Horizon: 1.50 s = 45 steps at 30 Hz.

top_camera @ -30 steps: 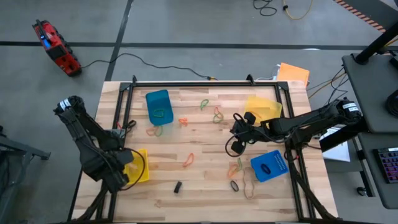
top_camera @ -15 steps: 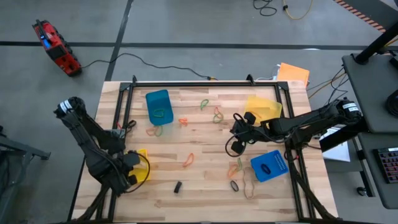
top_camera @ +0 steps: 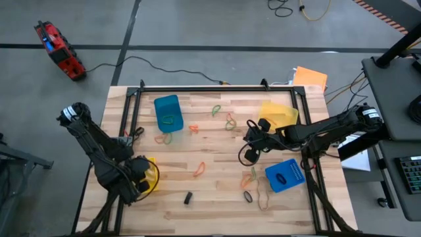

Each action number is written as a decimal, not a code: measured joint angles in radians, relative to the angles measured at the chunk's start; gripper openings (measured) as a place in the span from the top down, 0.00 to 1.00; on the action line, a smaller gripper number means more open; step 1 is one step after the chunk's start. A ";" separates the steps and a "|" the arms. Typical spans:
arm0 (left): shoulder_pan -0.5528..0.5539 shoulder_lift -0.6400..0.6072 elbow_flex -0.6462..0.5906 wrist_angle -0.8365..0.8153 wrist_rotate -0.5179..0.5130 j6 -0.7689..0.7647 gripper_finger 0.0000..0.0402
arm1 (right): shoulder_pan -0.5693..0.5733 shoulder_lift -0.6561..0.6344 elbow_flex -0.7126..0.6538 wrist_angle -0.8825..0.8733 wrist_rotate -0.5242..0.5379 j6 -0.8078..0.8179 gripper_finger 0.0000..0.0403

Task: Sort rubber bands into baskets
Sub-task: Put the brown rubber band into the bottom yellow bin, then put the orange rubber band into the light yellow bin

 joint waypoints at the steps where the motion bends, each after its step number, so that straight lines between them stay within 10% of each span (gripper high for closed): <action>1: 0.000 0.000 0.000 0.004 -0.010 -0.001 0.69 | 0.000 0.000 0.000 0.000 0.000 0.000 0.98; 12: 0.000 0.000 0.000 0.009 -0.076 0.009 0.43 | 0.000 0.000 0.000 0.001 0.000 0.000 0.98; 24: 0.011 -0.013 0.000 0.122 -0.603 0.273 0.44 | 0.000 0.014 -0.004 0.258 -0.004 -0.059 0.98; 45: 0.202 -0.294 -0.347 1.119 -0.495 1.420 0.64 | 0.000 0.406 0.330 0.290 -0.172 -0.240 0.98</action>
